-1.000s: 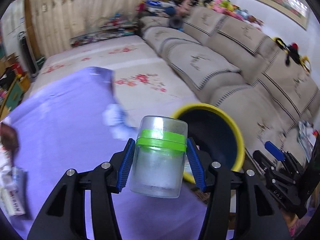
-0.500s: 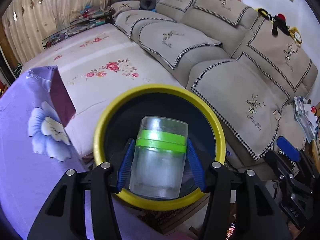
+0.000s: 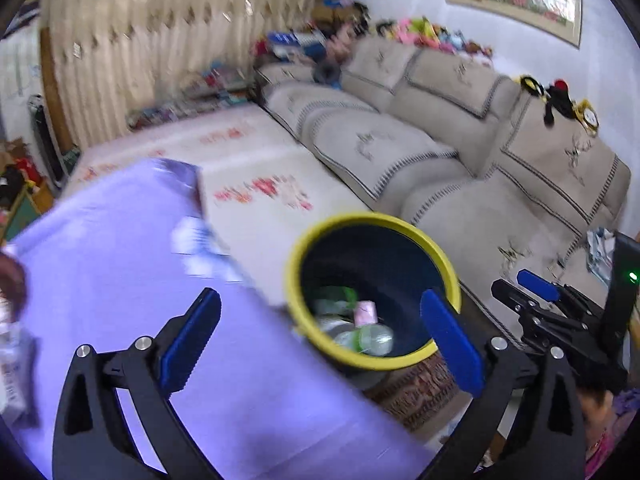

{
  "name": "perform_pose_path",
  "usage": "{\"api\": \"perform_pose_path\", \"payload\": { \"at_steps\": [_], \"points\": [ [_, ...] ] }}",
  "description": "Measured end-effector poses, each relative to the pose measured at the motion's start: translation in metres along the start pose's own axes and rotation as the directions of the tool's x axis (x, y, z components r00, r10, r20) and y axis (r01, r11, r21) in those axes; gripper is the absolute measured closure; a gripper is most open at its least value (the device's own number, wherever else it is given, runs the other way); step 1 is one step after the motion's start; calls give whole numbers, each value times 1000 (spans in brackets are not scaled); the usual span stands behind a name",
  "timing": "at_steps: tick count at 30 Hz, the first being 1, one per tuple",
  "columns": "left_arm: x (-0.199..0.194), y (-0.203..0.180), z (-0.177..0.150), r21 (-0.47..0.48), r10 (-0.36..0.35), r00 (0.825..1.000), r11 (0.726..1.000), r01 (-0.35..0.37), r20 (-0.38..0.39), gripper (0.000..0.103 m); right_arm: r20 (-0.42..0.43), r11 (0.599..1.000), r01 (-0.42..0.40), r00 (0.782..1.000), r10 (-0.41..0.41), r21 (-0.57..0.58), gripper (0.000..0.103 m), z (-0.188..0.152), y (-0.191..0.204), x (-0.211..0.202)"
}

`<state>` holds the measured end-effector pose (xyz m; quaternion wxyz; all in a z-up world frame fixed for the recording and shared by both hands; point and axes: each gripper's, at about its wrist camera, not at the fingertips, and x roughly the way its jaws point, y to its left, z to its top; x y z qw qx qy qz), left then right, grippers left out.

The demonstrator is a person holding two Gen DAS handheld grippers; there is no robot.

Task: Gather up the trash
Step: 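Move the right gripper to the white tissue while the left gripper withdraws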

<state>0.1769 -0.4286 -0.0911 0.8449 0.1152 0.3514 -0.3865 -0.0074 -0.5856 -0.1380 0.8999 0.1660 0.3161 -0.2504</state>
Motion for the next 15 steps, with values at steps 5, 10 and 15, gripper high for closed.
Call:
{"api": "perform_pose_path", "payload": {
  "at_steps": [5, 10, 15],
  "points": [
    [-49, 51, -26, -74, 38, 999, 997, -36, 24, 5, -12, 997, -49, 999, 48, -54, 42, 1, 40, 2],
    [-100, 104, -68, -145, 127, 990, 982, -118, 58, 5, -37, 985, -116, 993, 112, -130, 42, 0, 96, 6],
    [-157, 171, -117, -229, 293, 952, 936, -267, 88, 5, -60, 960, -185, 982, 176, -208, 42, -1, 154, 7]
  ]
}}
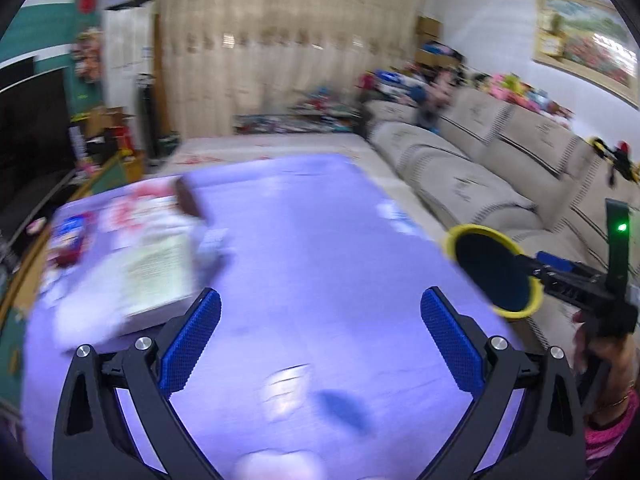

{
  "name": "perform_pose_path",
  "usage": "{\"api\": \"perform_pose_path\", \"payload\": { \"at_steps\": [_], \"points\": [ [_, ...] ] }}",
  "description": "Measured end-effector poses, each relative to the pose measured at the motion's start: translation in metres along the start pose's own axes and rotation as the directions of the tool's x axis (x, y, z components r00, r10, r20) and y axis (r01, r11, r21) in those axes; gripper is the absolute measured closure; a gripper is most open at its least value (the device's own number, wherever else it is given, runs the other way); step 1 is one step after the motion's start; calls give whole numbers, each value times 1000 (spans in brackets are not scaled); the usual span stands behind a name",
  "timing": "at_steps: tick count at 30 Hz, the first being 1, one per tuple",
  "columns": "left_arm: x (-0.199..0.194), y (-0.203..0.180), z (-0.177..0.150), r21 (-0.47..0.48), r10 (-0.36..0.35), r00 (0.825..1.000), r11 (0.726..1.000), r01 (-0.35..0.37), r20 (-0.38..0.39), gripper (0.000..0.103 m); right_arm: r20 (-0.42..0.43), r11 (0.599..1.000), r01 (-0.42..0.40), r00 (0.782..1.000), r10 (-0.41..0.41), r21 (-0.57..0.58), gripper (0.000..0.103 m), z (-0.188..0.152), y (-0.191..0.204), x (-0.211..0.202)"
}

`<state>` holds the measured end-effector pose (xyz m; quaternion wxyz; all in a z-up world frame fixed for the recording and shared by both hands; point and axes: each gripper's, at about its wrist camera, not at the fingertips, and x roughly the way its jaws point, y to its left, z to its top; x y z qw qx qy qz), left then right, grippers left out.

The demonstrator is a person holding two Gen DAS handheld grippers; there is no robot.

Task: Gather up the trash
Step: 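Move the right gripper to the white tissue while the left gripper withdraws, then pinch the white tissue with the right gripper and lift it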

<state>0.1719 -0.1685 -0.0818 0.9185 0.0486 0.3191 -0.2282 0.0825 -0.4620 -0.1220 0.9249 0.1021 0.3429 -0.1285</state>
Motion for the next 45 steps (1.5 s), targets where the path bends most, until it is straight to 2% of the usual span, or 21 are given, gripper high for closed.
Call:
{"api": "perform_pose_path", "payload": {
  "at_steps": [5, 10, 17, 23, 27, 34, 38, 41, 45],
  "points": [
    [-28, 84, -26, -85, 128, 992, 988, -126, 19, 5, -11, 991, -94, 996, 93, -93, 42, 12, 70, 11],
    [-42, 151, -59, -139, 248, 969, 959, -245, 2, 5, -34, 965, -196, 981, 193, -176, 42, 18, 146, 19],
    [-43, 194, -85, -167, 329, 944, 930, -328, -25, 5, -54, 926, -270, 963, 265, -264, 42, 26, 232, 30],
    [-38, 186, -89, -174, 340, 940, 924, -340, -34, 5, -95, 891, -344, 939, 331, -297, 44, 41, 284, 47],
    [-31, 186, -94, -181, 324, 944, 927, -329, -57, 5, -146, 877, -376, 926, 347, -299, 59, 50, 310, 71],
    [-26, 189, -93, -216, 285, 957, 932, -291, -62, 5, -213, 877, -407, 908, 360, -253, 73, 57, 323, 104],
    [-24, 186, -93, -214, 278, 958, 934, -286, -70, 5, -227, 873, -418, 902, 367, -251, 97, 57, 326, 110],
    [-22, 185, -94, -207, 279, 958, 935, -288, -71, 5, -207, 871, -422, 902, 378, -250, 102, 60, 321, 103],
    [-19, 183, -96, -207, 276, 958, 935, -287, -80, 5, -162, 871, -421, 906, 391, -251, 102, 71, 317, 86]
  ]
}}
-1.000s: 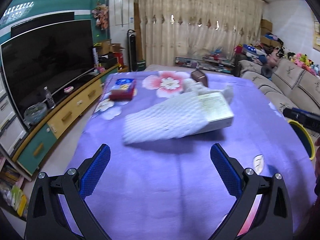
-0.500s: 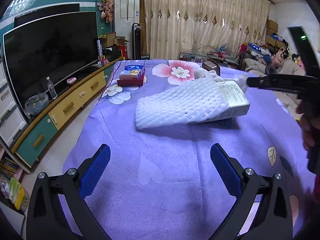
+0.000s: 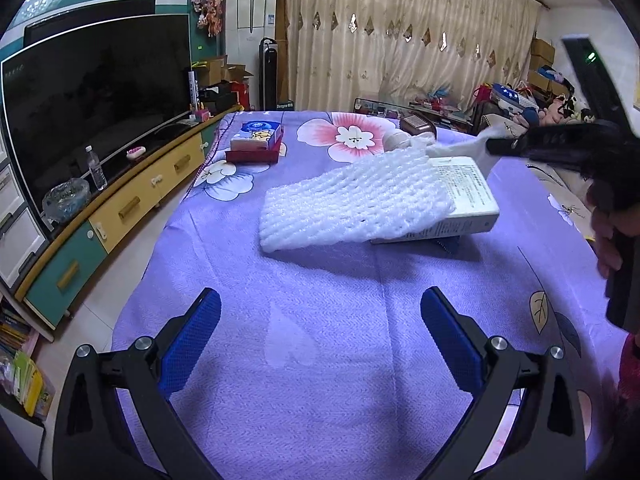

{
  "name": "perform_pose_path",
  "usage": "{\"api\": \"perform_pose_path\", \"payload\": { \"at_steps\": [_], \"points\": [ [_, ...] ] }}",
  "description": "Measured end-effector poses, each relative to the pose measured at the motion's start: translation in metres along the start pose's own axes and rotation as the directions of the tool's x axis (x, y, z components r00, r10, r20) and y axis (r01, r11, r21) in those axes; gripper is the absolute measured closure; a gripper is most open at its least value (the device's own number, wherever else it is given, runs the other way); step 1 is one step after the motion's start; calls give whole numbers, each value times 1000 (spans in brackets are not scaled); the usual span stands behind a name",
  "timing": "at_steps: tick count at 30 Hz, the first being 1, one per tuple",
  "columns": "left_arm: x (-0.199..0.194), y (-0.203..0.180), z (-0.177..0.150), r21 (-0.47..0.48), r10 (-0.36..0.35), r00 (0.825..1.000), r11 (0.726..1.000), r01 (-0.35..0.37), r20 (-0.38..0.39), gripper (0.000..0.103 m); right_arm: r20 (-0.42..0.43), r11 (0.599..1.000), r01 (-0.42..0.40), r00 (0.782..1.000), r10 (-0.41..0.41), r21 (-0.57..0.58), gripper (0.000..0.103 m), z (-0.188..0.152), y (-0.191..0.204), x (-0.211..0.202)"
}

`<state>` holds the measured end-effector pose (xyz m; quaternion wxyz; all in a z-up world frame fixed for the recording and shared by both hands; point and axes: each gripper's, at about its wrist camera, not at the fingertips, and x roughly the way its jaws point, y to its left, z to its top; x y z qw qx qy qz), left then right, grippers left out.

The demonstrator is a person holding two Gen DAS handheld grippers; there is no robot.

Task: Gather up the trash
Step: 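Pinch the white tissue with the right gripper and lift it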

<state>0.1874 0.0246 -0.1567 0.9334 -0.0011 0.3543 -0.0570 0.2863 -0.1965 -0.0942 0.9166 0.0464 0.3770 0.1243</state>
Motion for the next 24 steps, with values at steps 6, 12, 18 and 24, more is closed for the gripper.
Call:
{"api": "perform_pose_path", "payload": {
  "at_steps": [6, 12, 18, 24],
  "points": [
    [1, -2, 0, 6, 4, 1000, 1000, -4, -3, 5, 84, 1000, -4, 996, 5, -11, 102, 20, 2, -37],
    [3, -2, 0, 4, 0, 1000, 1000, 0, -12, 5, 173, 1000, 0, 985, 5, -27, 102, 38, 3, -80],
    [5, -1, 1, 1, -5, 1000, 1000, 5, -13, 5, 250, 999, 12, 968, -4, -30, 102, 42, -1, -123],
    [2, -9, -1, 28, -6, 1000, 1000, 6, 1, 5, 301, 998, 66, 952, -56, -21, 102, 29, -20, -167]
  ]
}}
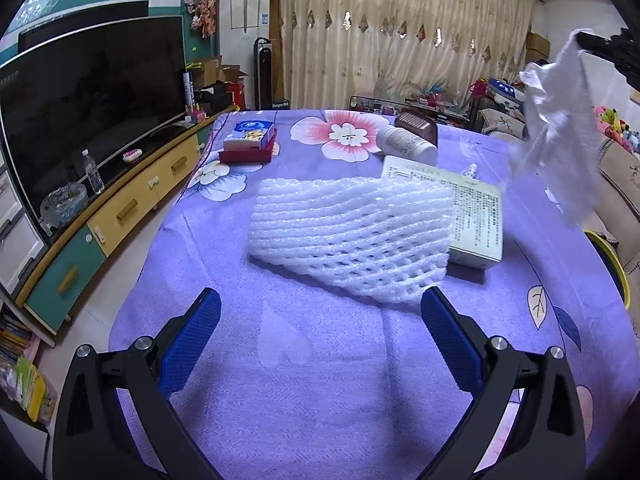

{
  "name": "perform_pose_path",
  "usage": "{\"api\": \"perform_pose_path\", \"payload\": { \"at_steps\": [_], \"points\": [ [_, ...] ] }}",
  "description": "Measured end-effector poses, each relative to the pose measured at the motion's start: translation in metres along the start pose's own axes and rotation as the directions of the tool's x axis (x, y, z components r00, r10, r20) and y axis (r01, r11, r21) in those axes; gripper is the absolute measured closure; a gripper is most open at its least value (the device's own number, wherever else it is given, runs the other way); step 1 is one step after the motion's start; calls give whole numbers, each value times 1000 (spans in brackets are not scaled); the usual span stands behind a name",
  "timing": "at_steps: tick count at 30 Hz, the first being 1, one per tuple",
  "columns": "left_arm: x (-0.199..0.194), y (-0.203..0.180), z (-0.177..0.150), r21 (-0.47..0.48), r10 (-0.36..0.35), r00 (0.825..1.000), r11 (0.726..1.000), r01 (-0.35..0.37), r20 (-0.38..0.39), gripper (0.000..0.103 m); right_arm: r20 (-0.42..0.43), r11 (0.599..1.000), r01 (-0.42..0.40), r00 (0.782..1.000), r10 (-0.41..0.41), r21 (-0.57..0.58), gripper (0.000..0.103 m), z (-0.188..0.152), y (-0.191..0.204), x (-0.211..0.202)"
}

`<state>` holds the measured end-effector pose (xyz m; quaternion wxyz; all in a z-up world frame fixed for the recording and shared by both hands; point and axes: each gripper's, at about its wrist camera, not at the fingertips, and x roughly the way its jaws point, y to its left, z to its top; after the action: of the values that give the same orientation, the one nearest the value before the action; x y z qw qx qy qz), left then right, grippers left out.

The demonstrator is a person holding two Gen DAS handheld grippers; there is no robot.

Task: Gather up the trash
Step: 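Pinch the white tissue with the right gripper and lift it, then carry the tissue over the yellow bin and open the right gripper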

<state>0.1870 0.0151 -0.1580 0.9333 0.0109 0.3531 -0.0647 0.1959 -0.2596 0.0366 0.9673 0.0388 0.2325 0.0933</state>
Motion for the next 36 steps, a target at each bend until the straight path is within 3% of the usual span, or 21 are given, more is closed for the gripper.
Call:
{"api": "perform_pose_path", "payload": {
  "at_steps": [6, 12, 22, 36],
  "points": [
    [-6, -21, -2, 35, -32, 999, 999, 32, -7, 5, -2, 996, 84, 996, -84, 9, 102, -19, -34, -33],
    [-9, -42, 3, 54, -72, 997, 996, 72, -8, 5, -2, 978, 200, 980, -200, 62, 102, -42, -86, -69],
    [-6, -89, 9, 93, -127, 991, 987, 129, -31, 5, -46, 912, 383, 923, -381, 149, 102, -63, -184, -109],
    [-8, -121, 20, 156, -129, 991, 979, 133, -36, 5, -119, 828, 508, 861, -495, 238, 102, -90, -272, -108]
  ]
}}
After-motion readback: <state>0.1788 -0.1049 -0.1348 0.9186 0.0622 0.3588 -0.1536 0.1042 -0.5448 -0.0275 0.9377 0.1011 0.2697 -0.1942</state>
